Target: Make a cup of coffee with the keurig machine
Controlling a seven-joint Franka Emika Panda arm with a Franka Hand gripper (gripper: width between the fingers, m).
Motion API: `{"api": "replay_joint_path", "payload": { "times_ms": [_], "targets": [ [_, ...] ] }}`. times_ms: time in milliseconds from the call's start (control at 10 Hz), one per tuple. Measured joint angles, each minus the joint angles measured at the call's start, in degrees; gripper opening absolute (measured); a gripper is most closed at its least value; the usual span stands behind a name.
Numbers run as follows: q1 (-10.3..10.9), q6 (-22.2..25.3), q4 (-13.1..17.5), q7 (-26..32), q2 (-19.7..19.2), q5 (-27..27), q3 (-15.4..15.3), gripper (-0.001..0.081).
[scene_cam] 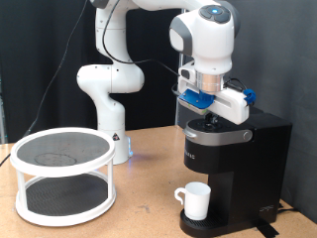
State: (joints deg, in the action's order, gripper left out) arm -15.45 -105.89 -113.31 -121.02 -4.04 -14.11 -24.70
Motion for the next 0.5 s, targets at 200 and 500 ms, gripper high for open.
{"api": "replay_joint_path", "payload": {
  "times_ms": [200,500],
  "targets": [
    [0.0,-6.4,-2.5,0.9,1.7,-0.4,0.0,0.0000],
    [-0.4,-9.3,-5.7,6.4,6.3,-5.5,0.7,0.0000]
  ]
}}
